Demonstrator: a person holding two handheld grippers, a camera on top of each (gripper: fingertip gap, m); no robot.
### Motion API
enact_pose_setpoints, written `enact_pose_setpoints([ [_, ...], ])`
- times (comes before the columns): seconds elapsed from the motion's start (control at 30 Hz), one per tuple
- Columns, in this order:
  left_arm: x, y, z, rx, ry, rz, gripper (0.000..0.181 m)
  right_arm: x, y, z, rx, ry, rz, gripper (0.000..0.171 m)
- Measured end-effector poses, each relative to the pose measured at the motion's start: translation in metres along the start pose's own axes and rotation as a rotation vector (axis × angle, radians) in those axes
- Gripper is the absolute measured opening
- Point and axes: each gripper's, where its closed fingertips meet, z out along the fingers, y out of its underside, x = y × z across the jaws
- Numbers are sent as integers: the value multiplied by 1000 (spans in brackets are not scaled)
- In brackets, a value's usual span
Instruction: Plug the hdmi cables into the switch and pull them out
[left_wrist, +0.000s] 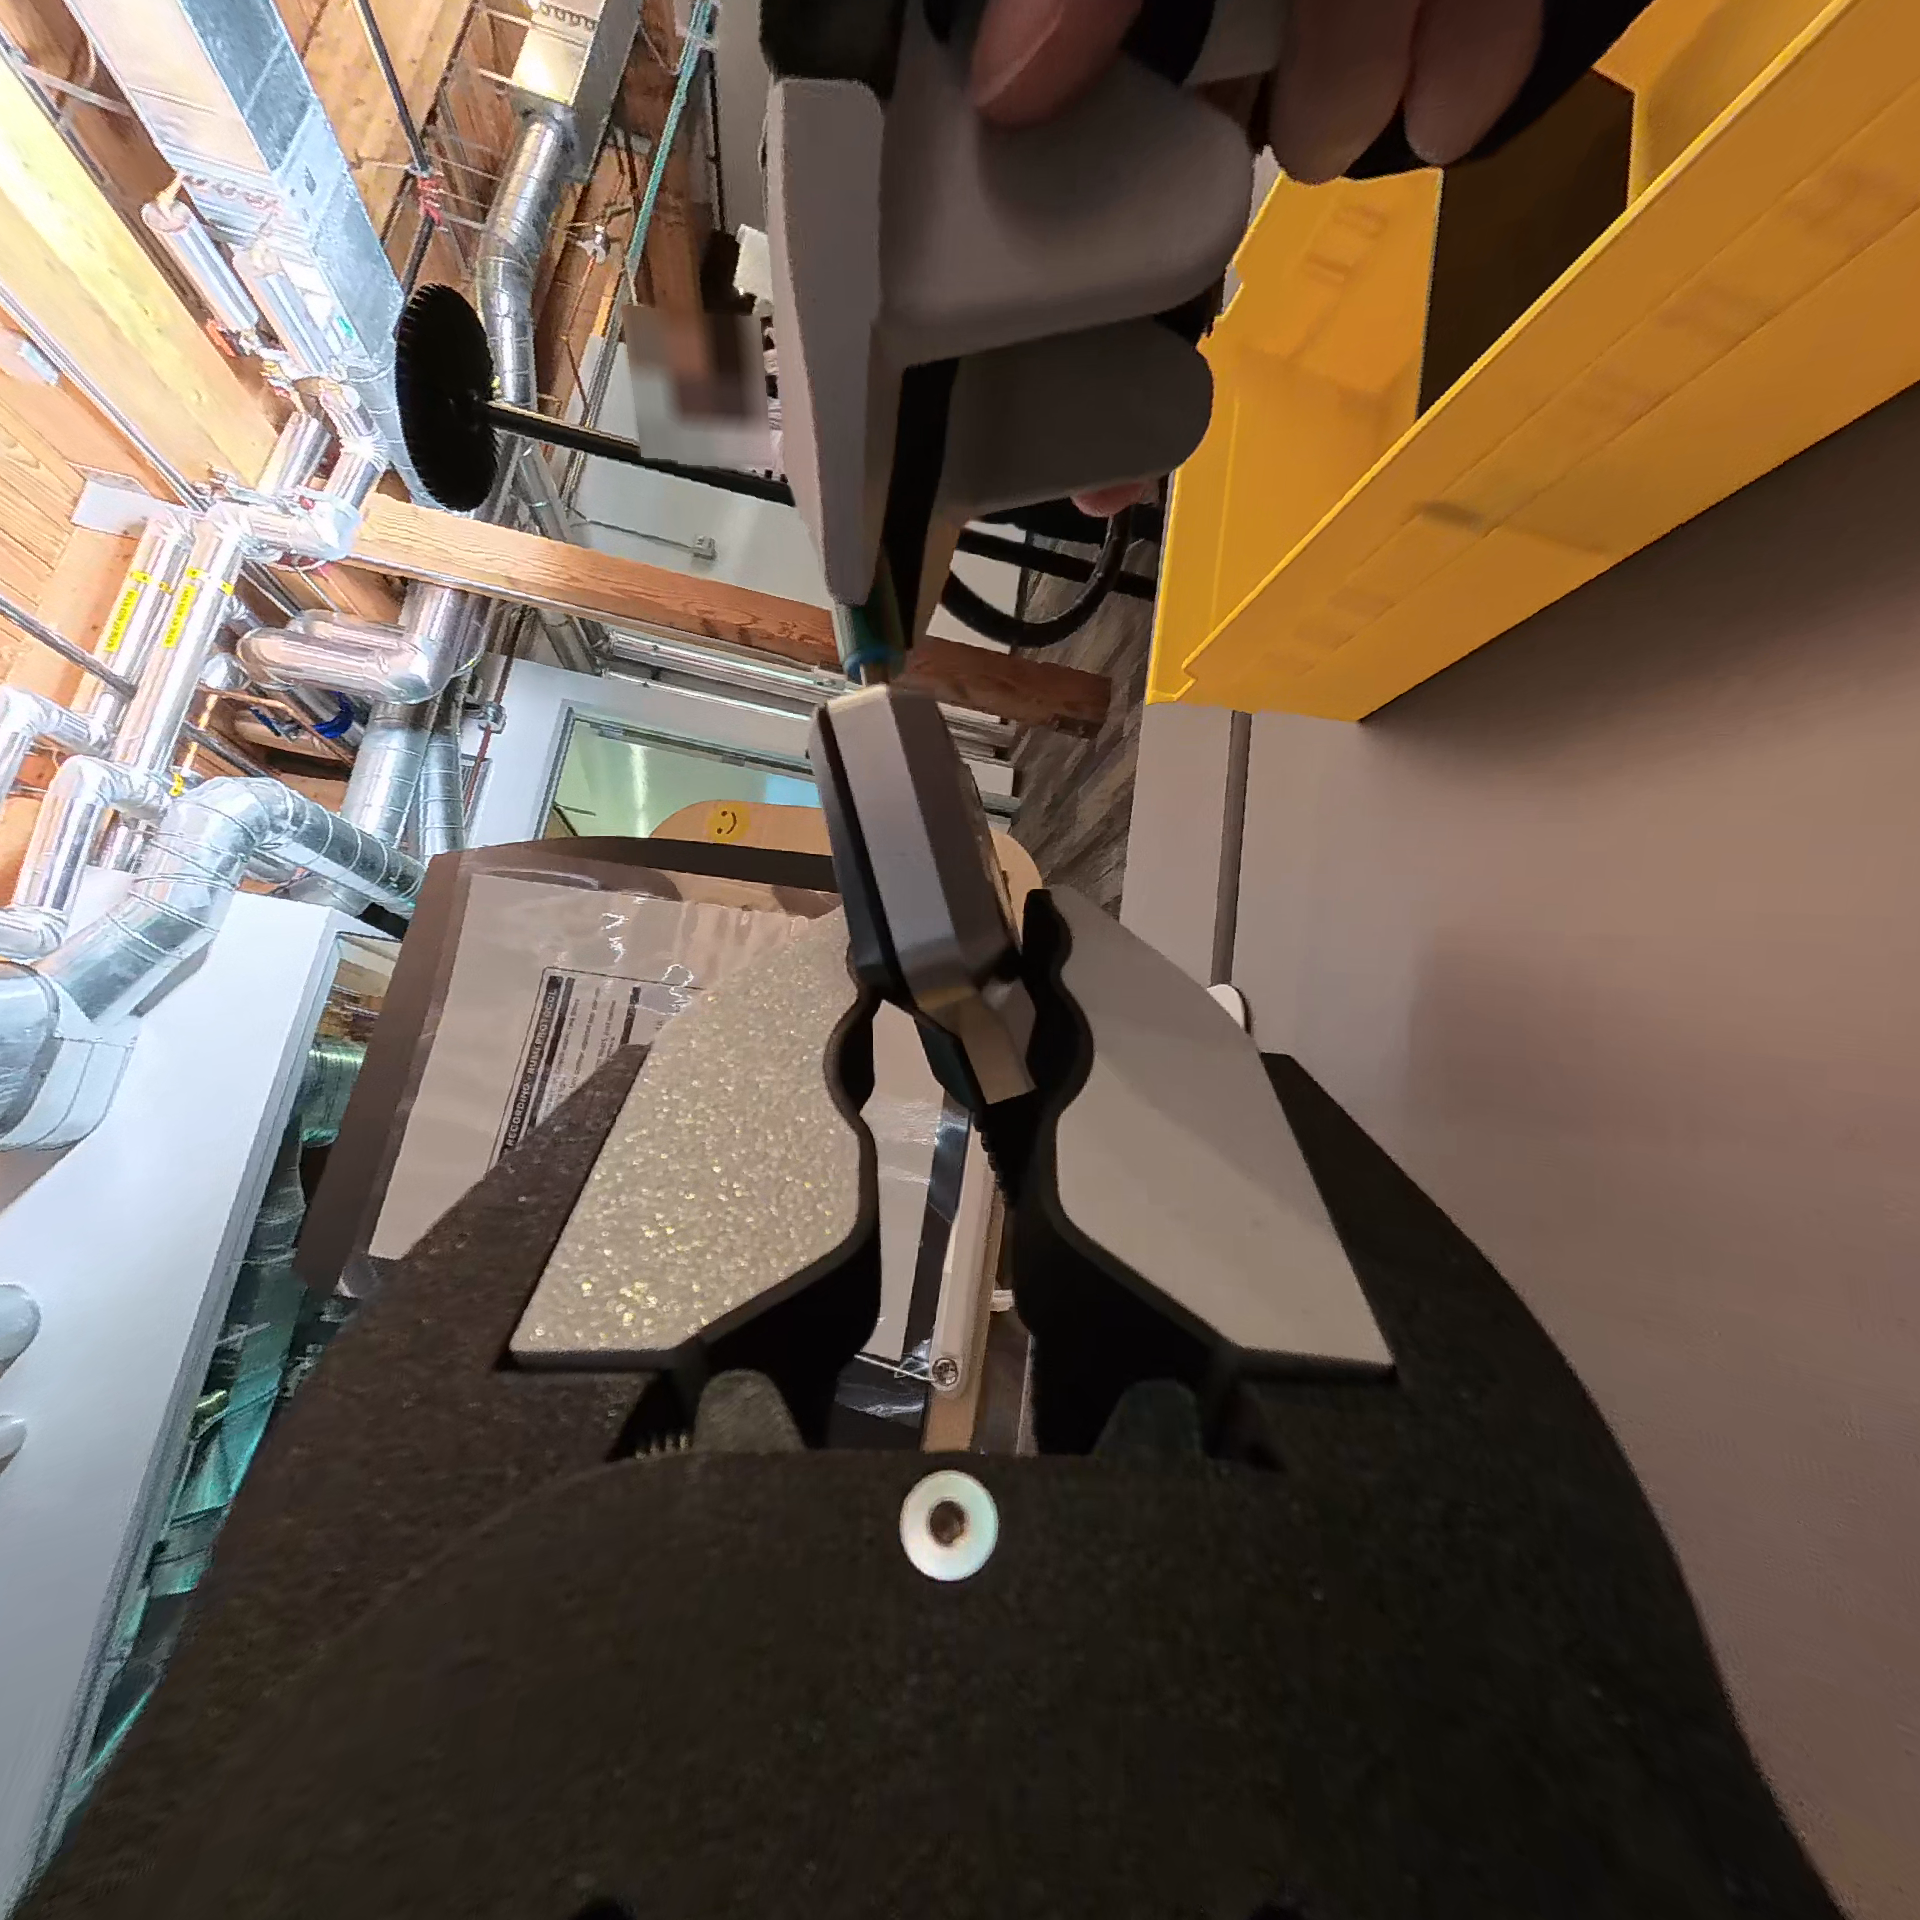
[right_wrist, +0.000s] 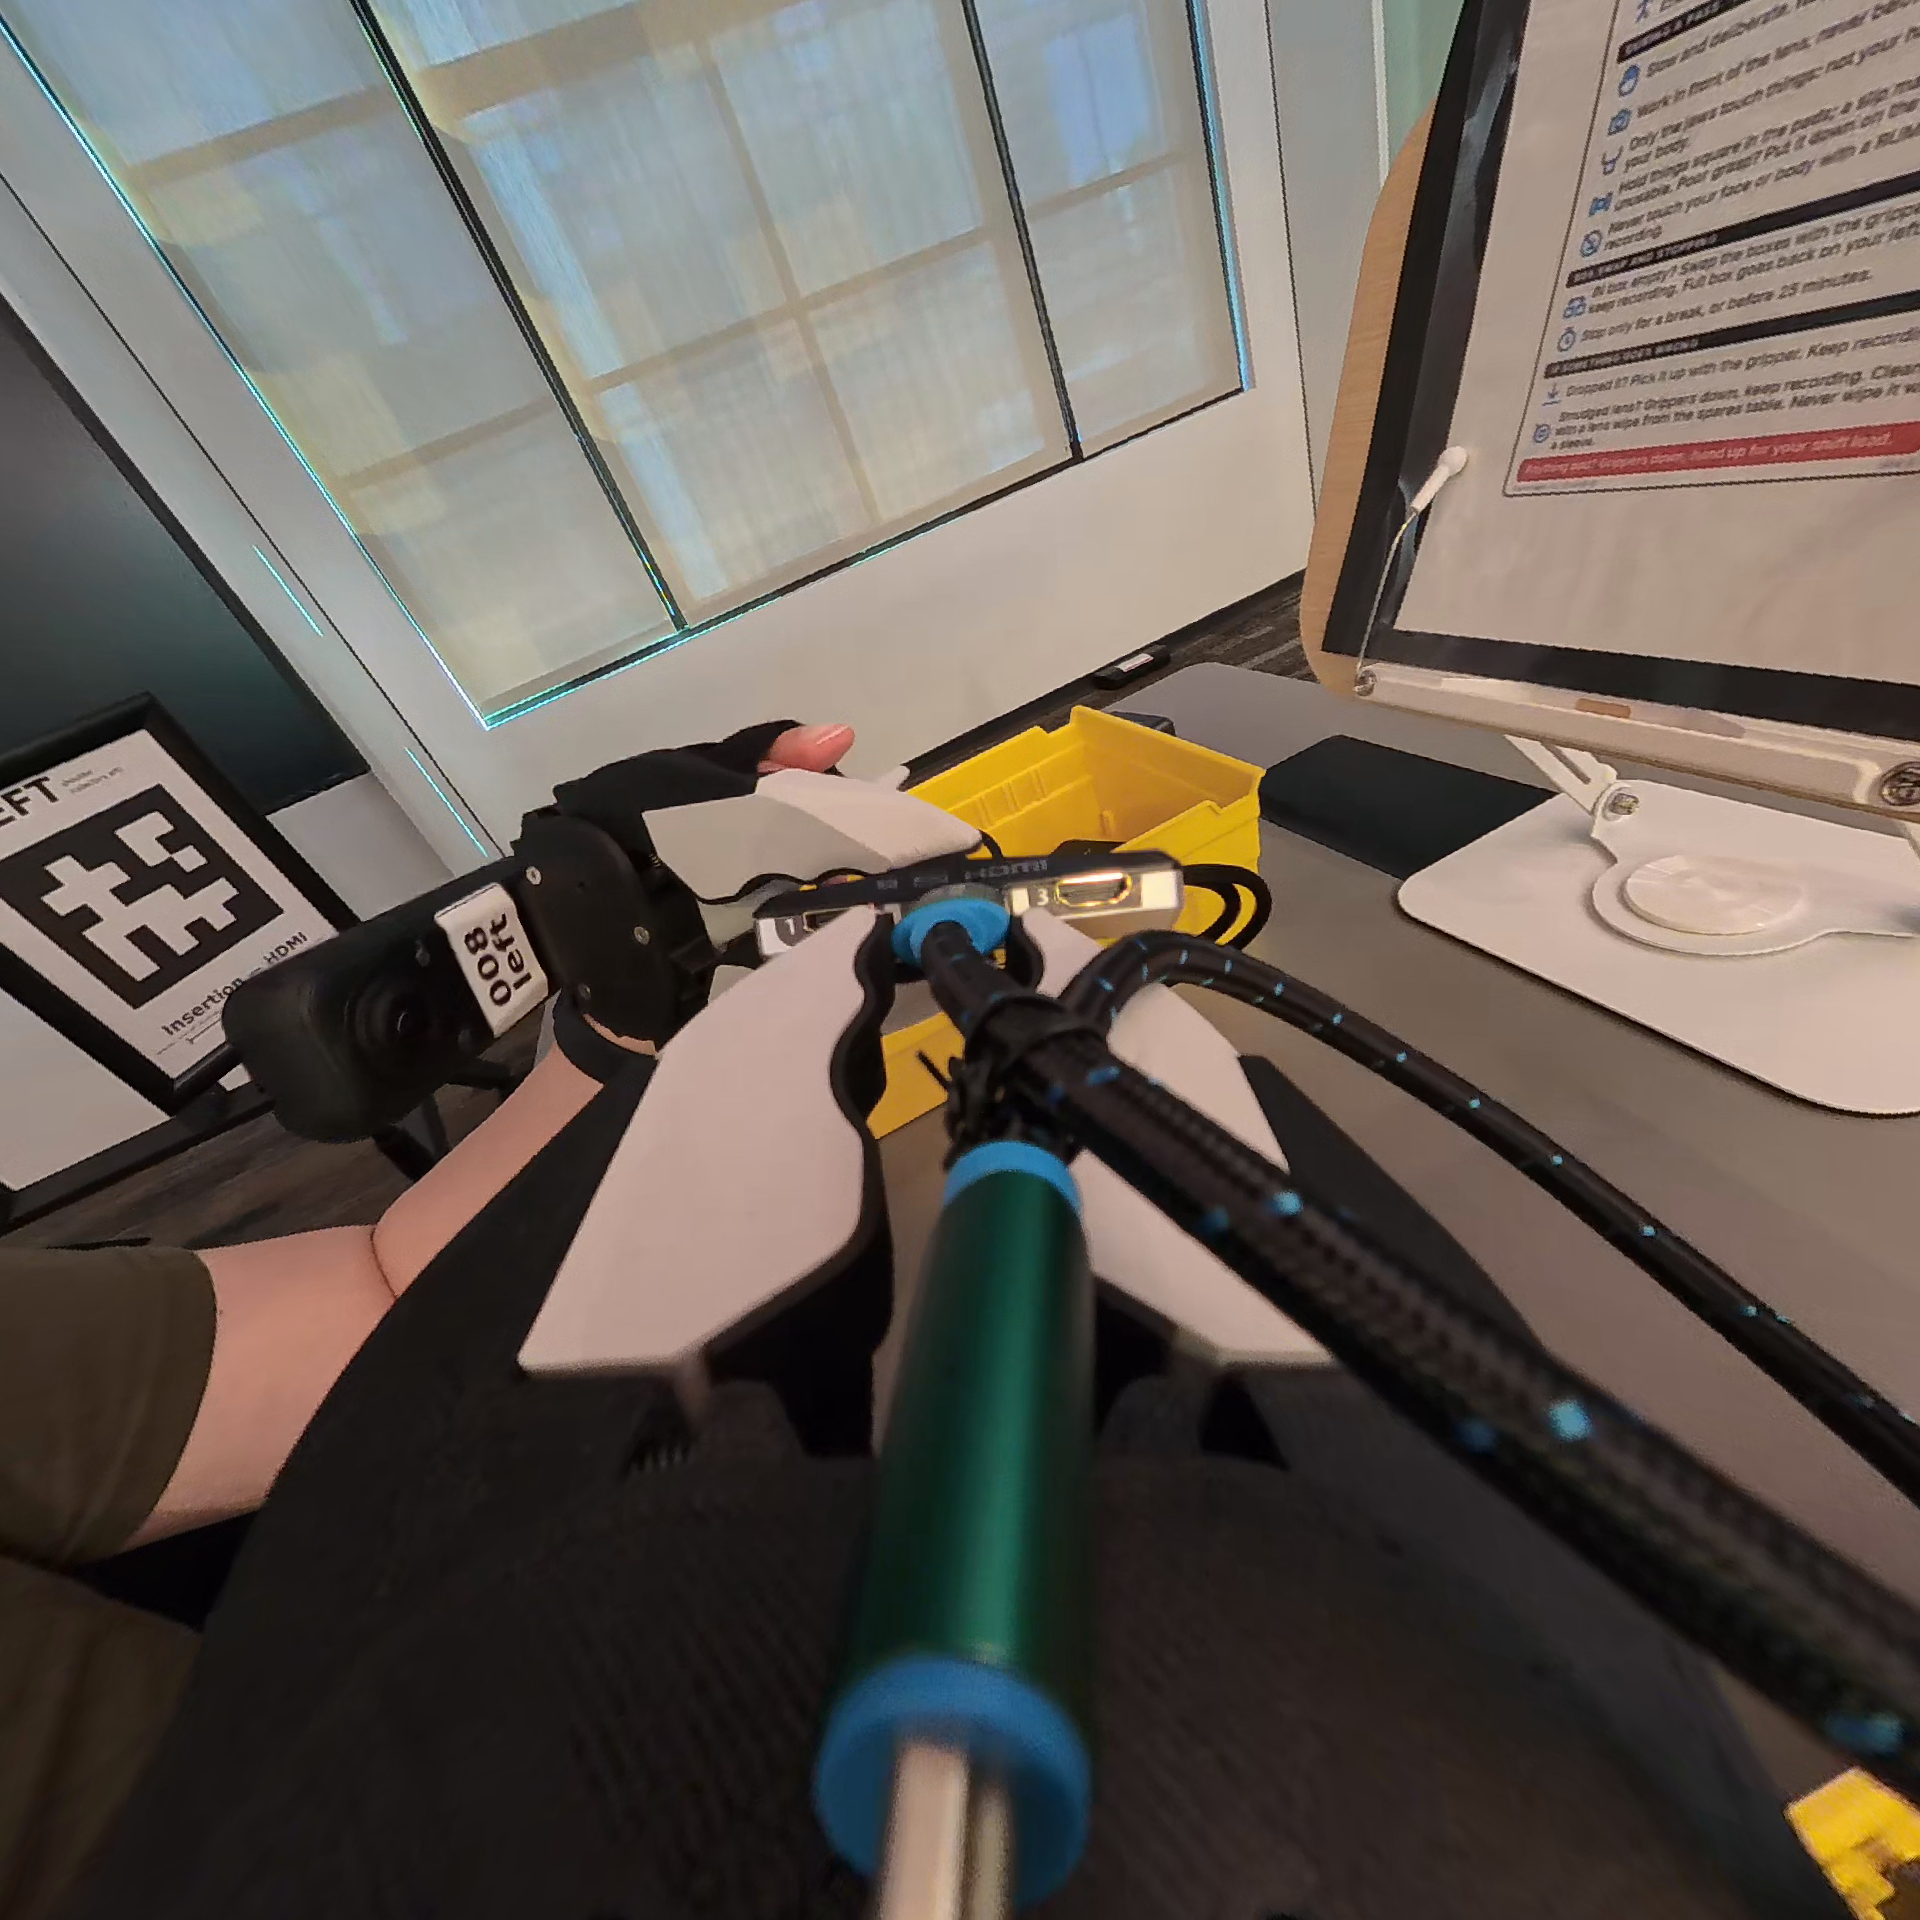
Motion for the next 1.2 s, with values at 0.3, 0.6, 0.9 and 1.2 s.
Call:
enact_pose_setpoints([
  [0.3, -1, -5, 1, 2, -21, 34, 25, 1, 0, -2, -3, -3, 13, 20],
  [0.6, 3, -9, 4, 2, 4, 20, 25, 4, 1, -5, -25, -12, 32, 21],
  [0.9, 8, -19, 2, 29, 69, -16, 24, 2, 8, -10, -94, -81, 25, 20],
  [1.2, 4, -25, 0, 44, 66, -51, 24, -4, 4, -13, -87, -86, 25, 20],
])
